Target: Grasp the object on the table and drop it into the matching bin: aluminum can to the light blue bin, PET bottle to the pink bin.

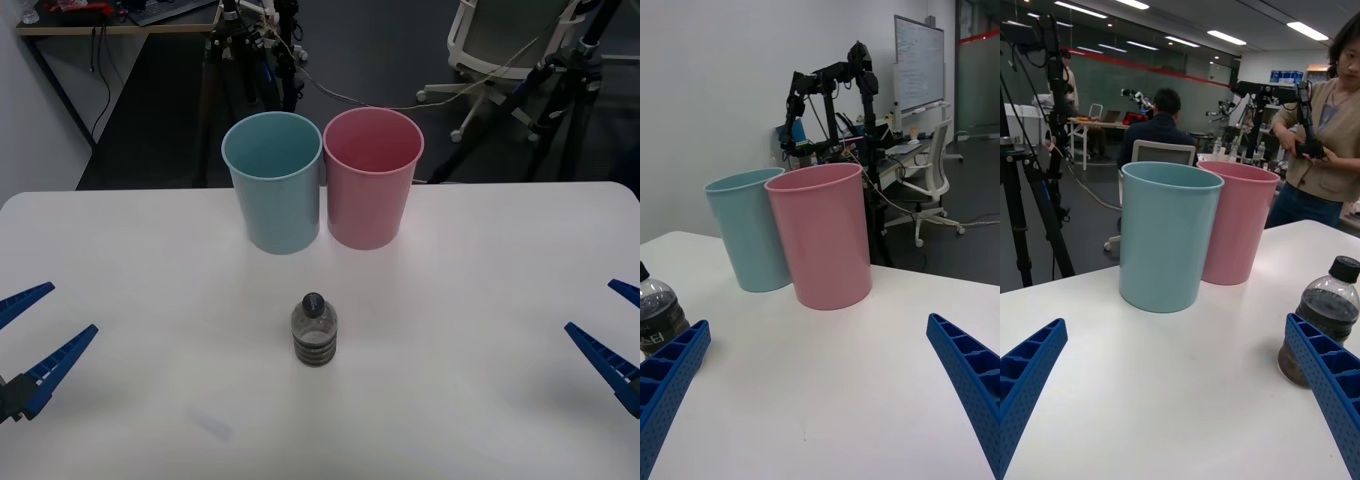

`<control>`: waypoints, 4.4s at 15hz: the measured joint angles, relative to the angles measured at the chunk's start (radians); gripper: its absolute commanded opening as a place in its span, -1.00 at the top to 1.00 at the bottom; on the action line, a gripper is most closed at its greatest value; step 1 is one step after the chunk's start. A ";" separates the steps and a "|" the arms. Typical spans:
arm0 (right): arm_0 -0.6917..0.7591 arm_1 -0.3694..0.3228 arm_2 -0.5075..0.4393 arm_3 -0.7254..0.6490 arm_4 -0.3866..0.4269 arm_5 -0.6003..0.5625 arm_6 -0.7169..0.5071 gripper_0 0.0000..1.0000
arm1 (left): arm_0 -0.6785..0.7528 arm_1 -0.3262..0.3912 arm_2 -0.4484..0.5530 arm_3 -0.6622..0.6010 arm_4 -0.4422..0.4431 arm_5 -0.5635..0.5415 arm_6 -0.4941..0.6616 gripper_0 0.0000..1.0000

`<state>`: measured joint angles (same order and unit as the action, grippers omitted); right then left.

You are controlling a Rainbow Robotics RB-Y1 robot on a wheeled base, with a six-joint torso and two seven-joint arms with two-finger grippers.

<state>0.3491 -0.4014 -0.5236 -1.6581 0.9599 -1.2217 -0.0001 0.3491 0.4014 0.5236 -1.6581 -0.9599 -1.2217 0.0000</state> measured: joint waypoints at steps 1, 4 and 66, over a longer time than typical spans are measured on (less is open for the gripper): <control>-0.002 0.002 -0.002 -0.001 0.001 0.000 0.001 -1.00 | 0.000 0.000 0.000 0.000 0.000 0.000 0.000 -1.00; -0.001 0.000 -0.004 -0.025 0.004 -0.006 0.009 -1.00 | 0.000 0.000 0.000 0.000 0.000 0.000 0.000 -1.00; -0.429 0.322 0.728 0.518 0.075 0.352 0.761 -1.00 | 0.000 0.000 0.000 0.000 0.000 0.000 0.000 -1.00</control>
<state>-0.0799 -0.0799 0.2044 -1.1399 1.0345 -0.8701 0.7605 0.3491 0.4014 0.5236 -1.6581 -0.9599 -1.2217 0.0000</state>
